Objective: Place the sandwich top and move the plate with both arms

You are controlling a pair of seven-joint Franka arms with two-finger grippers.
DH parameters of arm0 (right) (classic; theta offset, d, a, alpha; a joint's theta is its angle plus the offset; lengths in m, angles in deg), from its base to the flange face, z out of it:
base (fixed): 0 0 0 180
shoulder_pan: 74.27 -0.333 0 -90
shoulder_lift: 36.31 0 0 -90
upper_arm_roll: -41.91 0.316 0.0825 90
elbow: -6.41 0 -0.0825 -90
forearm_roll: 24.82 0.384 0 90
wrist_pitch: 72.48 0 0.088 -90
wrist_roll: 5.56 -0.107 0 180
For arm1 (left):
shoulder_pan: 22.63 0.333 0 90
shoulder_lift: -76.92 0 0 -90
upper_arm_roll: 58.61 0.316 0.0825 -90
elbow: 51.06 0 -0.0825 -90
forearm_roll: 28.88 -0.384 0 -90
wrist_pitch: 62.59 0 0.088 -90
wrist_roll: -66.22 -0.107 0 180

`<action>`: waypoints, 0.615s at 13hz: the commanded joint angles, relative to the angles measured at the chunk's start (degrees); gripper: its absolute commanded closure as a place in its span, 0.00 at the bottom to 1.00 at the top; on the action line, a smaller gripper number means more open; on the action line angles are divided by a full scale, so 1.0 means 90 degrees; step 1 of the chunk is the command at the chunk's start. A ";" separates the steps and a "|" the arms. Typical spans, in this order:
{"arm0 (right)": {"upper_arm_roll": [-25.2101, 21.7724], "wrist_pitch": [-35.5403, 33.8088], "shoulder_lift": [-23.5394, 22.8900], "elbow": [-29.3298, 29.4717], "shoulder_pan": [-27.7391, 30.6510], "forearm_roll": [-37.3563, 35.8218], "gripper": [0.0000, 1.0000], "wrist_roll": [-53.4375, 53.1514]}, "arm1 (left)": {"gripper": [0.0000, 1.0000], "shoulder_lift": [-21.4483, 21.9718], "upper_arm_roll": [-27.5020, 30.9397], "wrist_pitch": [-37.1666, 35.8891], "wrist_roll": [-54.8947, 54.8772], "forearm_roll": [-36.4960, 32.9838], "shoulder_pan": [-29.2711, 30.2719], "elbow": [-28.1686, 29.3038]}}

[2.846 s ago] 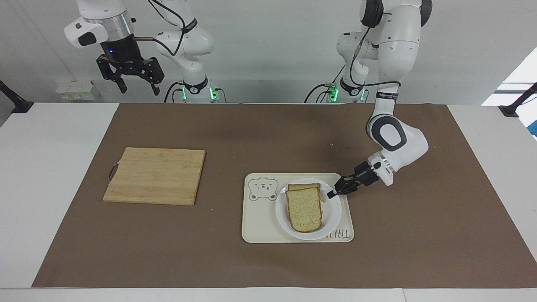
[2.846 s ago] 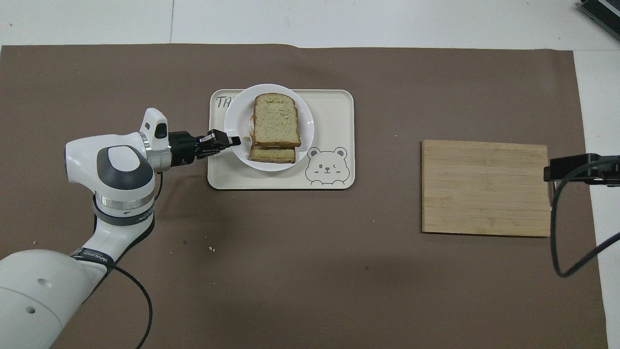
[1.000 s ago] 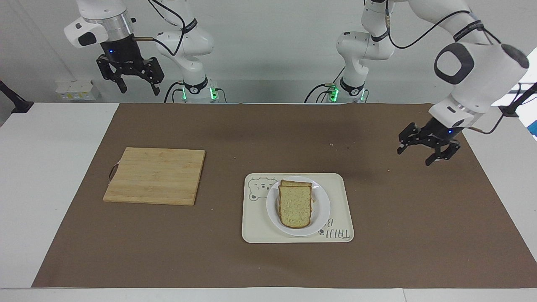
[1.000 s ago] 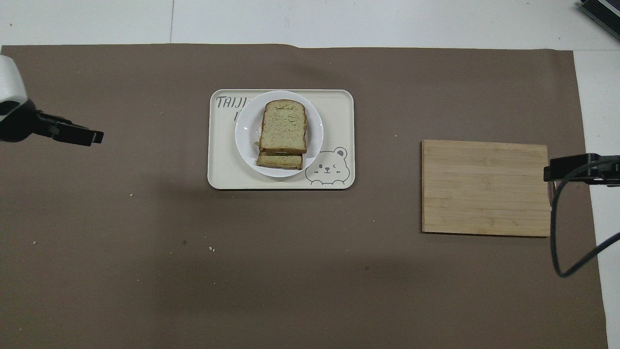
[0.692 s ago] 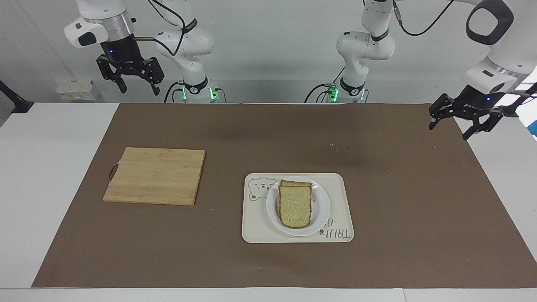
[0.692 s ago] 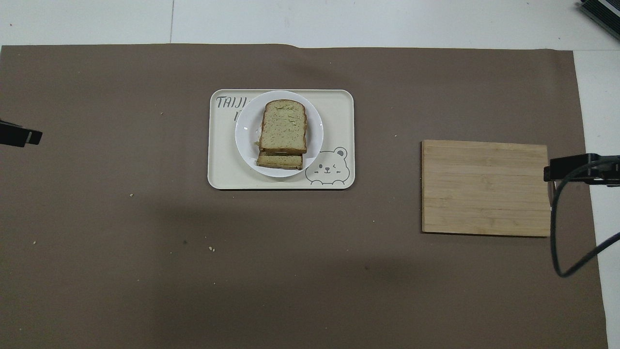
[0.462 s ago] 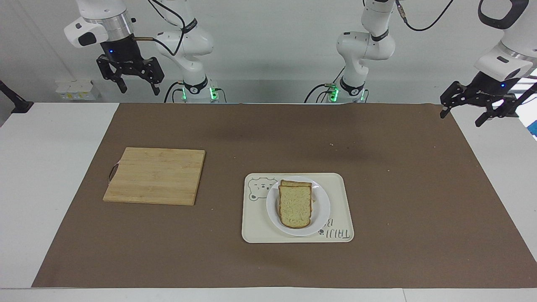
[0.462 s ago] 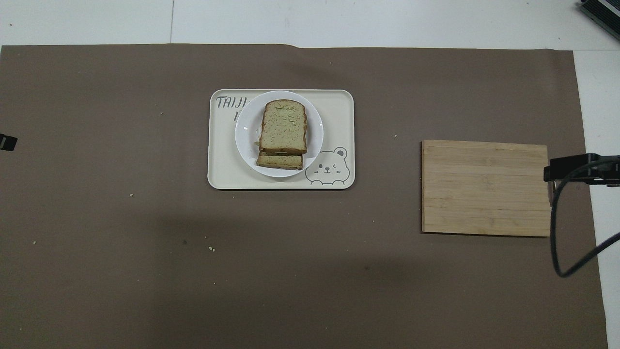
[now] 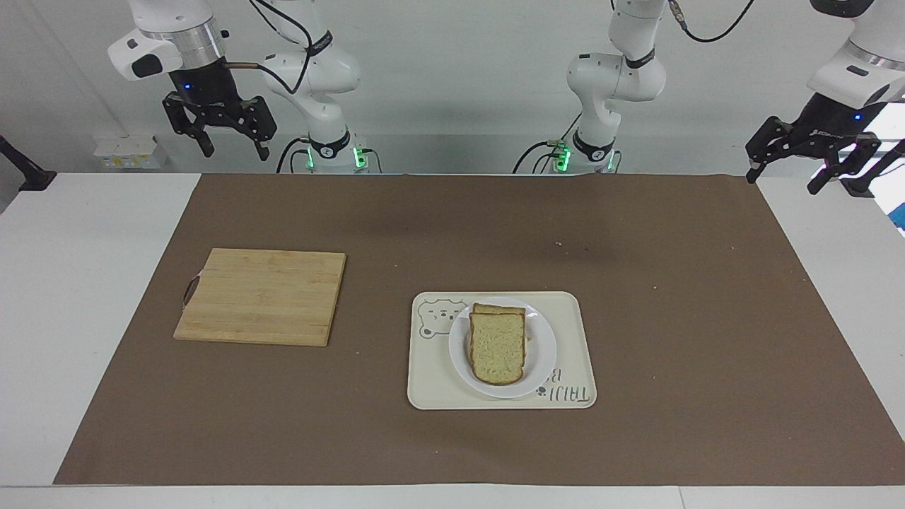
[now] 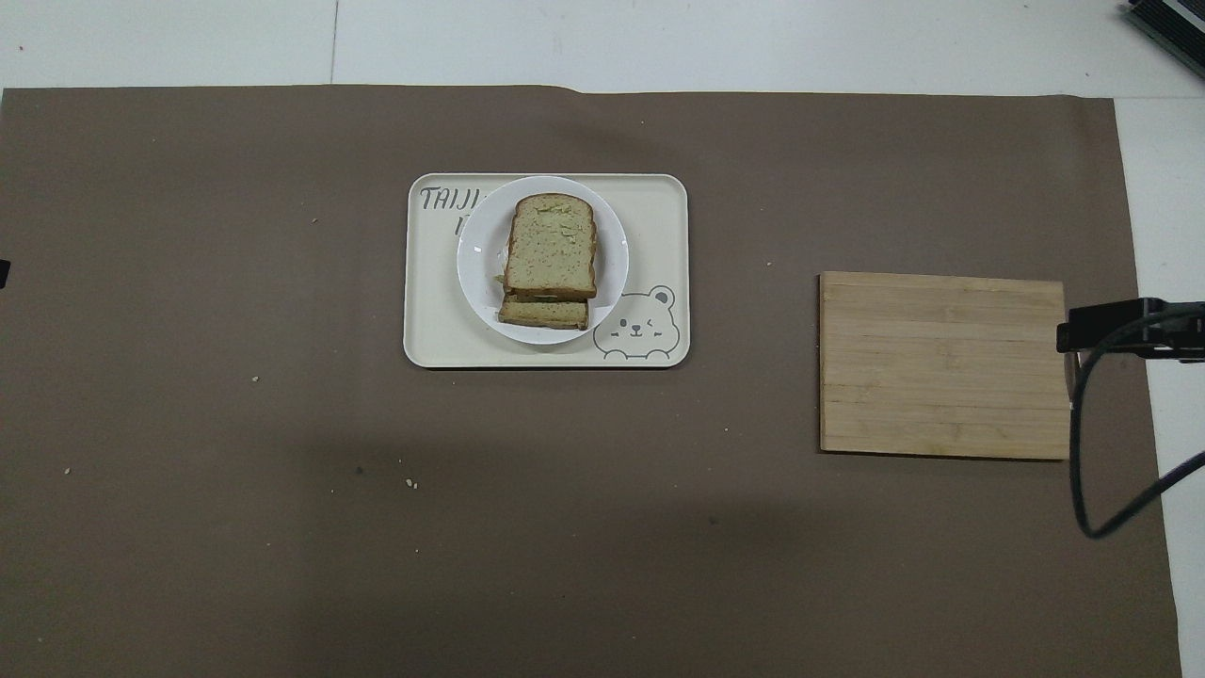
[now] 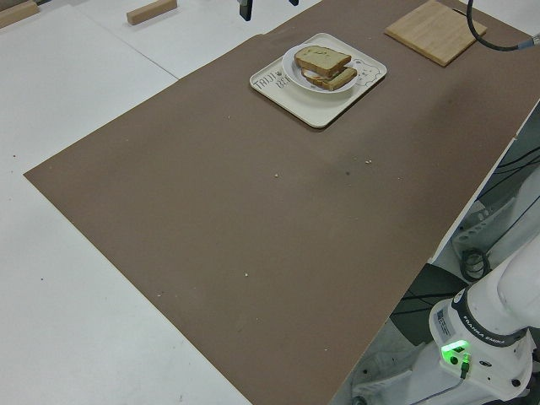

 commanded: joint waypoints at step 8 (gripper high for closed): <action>0.0015 -0.0056 0.0044 0.0022 0.0081 0.0122 0.00 0.0047 | 0.00 0.0370 -0.2536 -0.0866 0.0706 -0.0525 0.2226 0.0052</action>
